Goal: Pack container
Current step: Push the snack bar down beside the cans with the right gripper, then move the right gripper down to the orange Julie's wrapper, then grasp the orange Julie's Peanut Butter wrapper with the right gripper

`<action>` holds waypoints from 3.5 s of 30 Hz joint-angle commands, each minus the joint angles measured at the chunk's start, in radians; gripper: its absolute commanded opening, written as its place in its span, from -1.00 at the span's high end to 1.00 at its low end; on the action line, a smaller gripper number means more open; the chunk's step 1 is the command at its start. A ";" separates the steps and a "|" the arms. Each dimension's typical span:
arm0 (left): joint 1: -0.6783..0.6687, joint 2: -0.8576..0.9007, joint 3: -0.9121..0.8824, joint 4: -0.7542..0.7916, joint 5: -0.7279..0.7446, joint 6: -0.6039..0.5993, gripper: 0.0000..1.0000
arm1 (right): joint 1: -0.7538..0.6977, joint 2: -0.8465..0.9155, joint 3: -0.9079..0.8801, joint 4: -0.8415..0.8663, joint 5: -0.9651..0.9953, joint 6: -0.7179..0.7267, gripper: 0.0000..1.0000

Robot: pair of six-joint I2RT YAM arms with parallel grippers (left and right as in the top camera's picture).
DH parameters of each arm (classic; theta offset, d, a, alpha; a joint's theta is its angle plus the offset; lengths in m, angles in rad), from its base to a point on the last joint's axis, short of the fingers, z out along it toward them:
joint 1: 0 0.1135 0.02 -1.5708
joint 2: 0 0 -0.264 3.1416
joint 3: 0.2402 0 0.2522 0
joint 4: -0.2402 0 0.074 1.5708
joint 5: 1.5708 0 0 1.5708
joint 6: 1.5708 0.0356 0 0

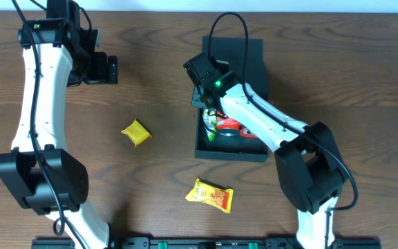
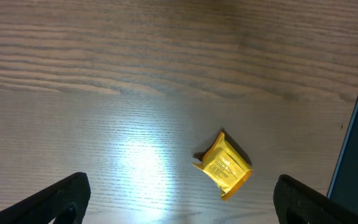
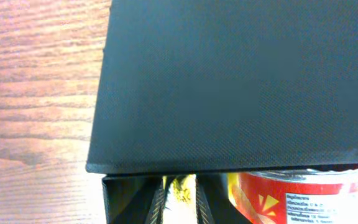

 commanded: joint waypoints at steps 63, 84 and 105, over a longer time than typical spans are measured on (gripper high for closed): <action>0.003 -1.157 -0.568 0.146 0.068 -0.095 -0.91 | 0.201 -0.482 -0.603 -0.198 -0.564 -1.122 -0.99; 0.003 -1.147 -0.568 0.144 0.043 -0.095 -0.91 | 0.202 -0.420 -0.668 -0.107 -0.620 -1.160 -0.87; 0.003 -1.147 -0.568 0.161 -0.001 -0.095 -0.91 | 0.193 -0.357 -0.684 -0.013 -0.620 -1.046 -0.78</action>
